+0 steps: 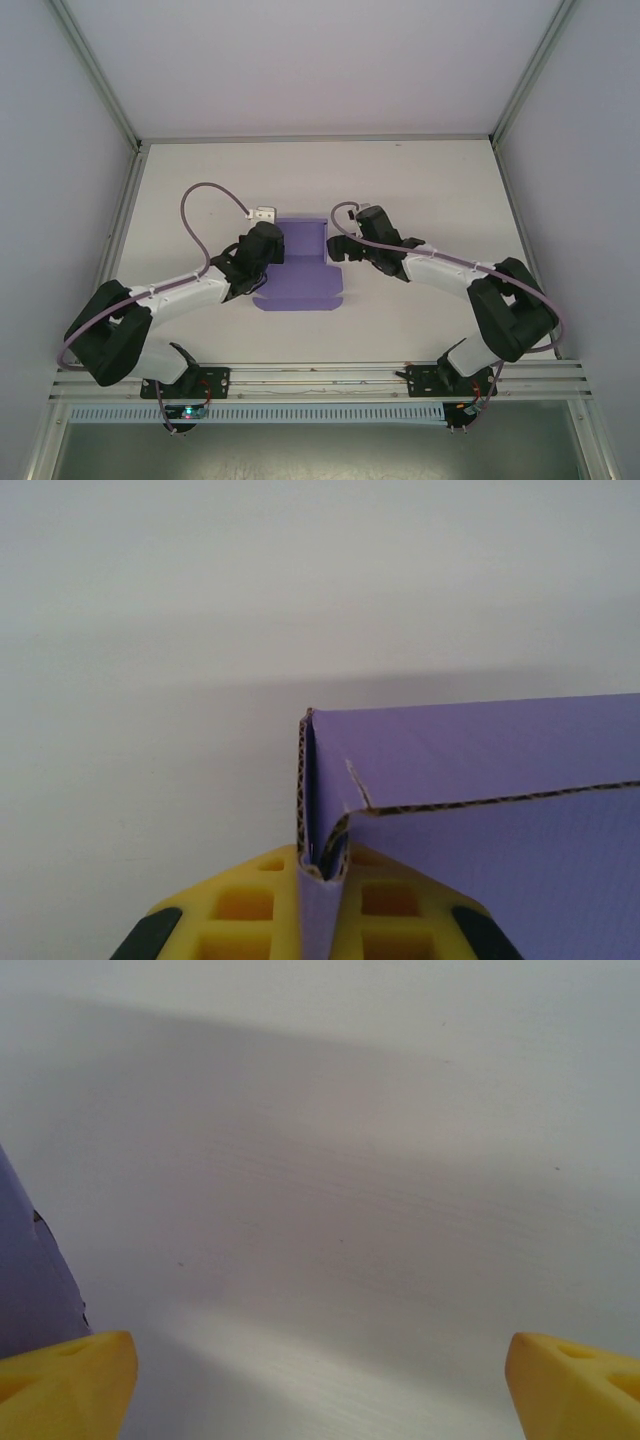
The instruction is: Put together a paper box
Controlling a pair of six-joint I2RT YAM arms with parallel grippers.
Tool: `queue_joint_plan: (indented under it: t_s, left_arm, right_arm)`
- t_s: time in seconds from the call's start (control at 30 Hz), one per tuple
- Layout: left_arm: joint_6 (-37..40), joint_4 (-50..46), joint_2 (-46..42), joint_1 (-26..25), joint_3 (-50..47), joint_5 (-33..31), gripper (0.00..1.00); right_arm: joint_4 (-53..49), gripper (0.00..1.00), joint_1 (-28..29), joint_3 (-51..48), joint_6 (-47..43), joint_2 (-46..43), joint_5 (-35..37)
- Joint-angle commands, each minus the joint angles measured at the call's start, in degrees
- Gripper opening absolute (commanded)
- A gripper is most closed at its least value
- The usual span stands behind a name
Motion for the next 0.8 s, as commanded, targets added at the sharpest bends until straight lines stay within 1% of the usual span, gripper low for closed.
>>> queue_joint_plan:
  t_s: [0.0, 0.07, 0.17, 0.2, 0.23, 0.3, 0.37, 0.43, 0.57, 0.6, 0.67, 0.77]
  left_arm:
    - [2.45, -0.01, 1.46, -1.04, 2.81, 3.39, 0.0]
    - [3.43, -0.5, 1.91, -1.11, 3.37, 2.7, 0.0]
    - [7.21, -1.22, 2.71, -1.01, 4.46, 2.24, 0.0]
    - [9.35, -2.17, 3.04, -0.78, 5.29, 2.99, 0.0]
    - [11.87, -3.08, 3.26, -0.43, 6.04, 4.82, 0.0]
    - [18.4, -7.49, 3.94, 0.42, 8.67, 11.01, 0.0]
    - [26.26, -14.6, 5.46, 0.98, 12.69, 16.89, 0.0]
    - [33.28, -22.16, 7.43, 1.06, 16.98, 20.21, 0.0]
    - [47.74, -44.36, 14.6, 0.99, 31.18, 28.55, 0.0]
    - [50.8, -48.83, 16.68, 1.05, 34.45, 29.74, 0.0]
    - [55.96, -54.51, 20.91, 1.03, 40.33, 29.97, 0.0]
    - [63.53, -63.28, 27.93, 0.82, 49.15, 31.99, 0.0]
  right_arm:
    - [2.53, 0.96, 1.9, 2.78, -0.86, 0.68, -3.1]
    - [1.44, 0.97, 1.82, 1.91, -0.4, -0.08, -0.38]
    - [-1.51, 0.98, 0.96, -0.66, 0.48, -3.64, 4.25]
    - [-3.0, 0.98, 0.37, -1.8, 0.62, -5.49, 5.55]
    - [-4.29, 0.98, -0.1, -3.1, 0.9, -7.49, 7.02]
    - [-7.16, 0.98, -1.43, -6.12, 1.63, -12.52, 9.89]
    - [-10.41, 0.98, -3.37, -9.03, 2.52, -18.14, 12.21]
    - [-12.95, 0.98, -5.48, -11.29, 2.98, -23.43, 13.12]
    - [-15.57, 0.98, -9.63, -16.25, 3.45, -36.21, 14.32]
    - [-15.15, 0.98, -10.67, -17.4, 3.37, -39.01, 13.1]
    - [-14.35, 0.98, -12.58, -19.41, 2.71, -44.28, 9.75]
    - [-14.86, 0.98, -13.78, -20.87, 2.68, -48.62, 6.76]
